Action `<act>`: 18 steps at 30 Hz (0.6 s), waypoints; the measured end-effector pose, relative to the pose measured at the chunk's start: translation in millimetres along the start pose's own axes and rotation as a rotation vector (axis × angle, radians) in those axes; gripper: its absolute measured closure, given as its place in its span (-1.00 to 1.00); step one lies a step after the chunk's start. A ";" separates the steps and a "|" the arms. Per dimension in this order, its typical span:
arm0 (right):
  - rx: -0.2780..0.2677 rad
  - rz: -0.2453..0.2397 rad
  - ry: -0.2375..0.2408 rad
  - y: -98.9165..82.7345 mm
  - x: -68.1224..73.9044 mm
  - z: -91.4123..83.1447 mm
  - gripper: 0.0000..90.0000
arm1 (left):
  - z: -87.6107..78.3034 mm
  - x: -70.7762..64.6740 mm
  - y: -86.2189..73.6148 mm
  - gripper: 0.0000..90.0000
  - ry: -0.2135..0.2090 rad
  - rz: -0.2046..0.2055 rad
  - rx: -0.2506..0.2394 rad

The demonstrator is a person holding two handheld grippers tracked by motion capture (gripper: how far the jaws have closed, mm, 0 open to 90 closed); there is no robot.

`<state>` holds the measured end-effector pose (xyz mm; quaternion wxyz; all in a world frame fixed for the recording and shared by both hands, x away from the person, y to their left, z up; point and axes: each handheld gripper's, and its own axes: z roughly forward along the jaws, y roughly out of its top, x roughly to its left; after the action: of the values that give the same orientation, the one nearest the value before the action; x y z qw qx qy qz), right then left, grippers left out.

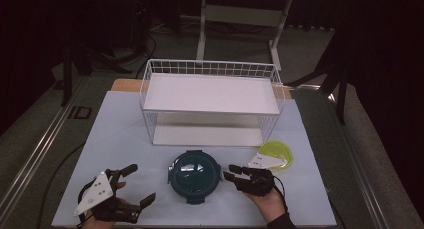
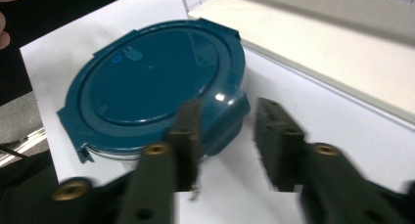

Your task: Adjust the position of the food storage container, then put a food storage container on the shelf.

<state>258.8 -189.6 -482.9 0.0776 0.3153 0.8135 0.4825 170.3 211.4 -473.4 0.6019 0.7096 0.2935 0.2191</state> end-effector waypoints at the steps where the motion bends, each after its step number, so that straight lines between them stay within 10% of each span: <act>1: -0.009 -0.010 -0.004 1.1 1.8 -1.1 0.06 | 0.5 0.0 1.6 -0.95 0.003 -0.010 0.002; 6: -0.040 -0.032 0.012 8.0 8.3 -6.2 -0.65 | 7.6 3.5 9.0 -0.96 -0.037 -0.082 0.080; 18: -0.159 -0.011 0.001 16.4 10.3 -20.7 -0.57 | 46.3 20.3 16.4 -1.00 -0.130 -0.254 0.273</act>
<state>249.0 -193.2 -456.5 0.1046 0.3036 0.7743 0.5452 218.5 189.9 -466.5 0.5404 0.7548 0.3679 0.0532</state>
